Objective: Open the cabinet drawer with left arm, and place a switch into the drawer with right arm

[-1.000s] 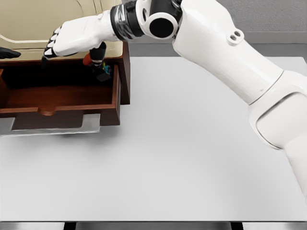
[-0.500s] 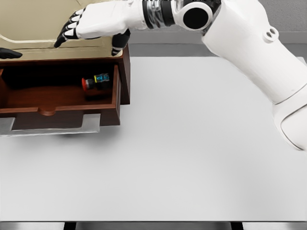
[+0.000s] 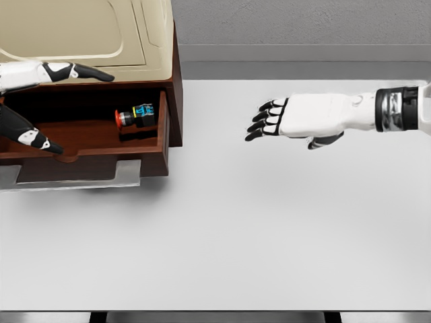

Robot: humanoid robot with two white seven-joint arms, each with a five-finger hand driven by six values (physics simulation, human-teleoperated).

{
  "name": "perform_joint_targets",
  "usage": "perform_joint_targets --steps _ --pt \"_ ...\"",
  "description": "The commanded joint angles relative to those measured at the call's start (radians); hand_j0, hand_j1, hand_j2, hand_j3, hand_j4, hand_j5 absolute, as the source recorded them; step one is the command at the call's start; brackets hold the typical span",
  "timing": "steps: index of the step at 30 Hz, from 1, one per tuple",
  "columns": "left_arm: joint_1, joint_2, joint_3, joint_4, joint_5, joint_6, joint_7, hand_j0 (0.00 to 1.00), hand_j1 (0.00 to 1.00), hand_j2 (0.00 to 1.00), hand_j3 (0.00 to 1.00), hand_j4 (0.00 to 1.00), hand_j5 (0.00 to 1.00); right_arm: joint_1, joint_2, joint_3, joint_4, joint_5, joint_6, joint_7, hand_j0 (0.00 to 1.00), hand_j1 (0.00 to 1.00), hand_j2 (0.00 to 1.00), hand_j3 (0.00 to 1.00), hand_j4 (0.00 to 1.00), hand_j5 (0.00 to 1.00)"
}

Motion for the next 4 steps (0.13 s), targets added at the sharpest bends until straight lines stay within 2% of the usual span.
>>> perform_joint_targets --steps 1,4 --pt "0.0 -0.012 0.0 0.0 0.007 -0.023 0.0 1.0 1.0 1.0 1.0 1.0 1.0 0.008 -0.036 -0.038 0.015 -0.008 0.004 -0.001 1.0 1.0 1.0 1.0 1.0 1.0" --pt "0.002 -0.011 -0.002 0.0 0.005 -0.023 0.0 1.0 1.0 1.0 1.0 1.0 1.0 0.025 -0.041 -0.038 0.015 -0.008 0.004 -0.001 1.0 1.0 1.0 1.0 1.0 1.0"
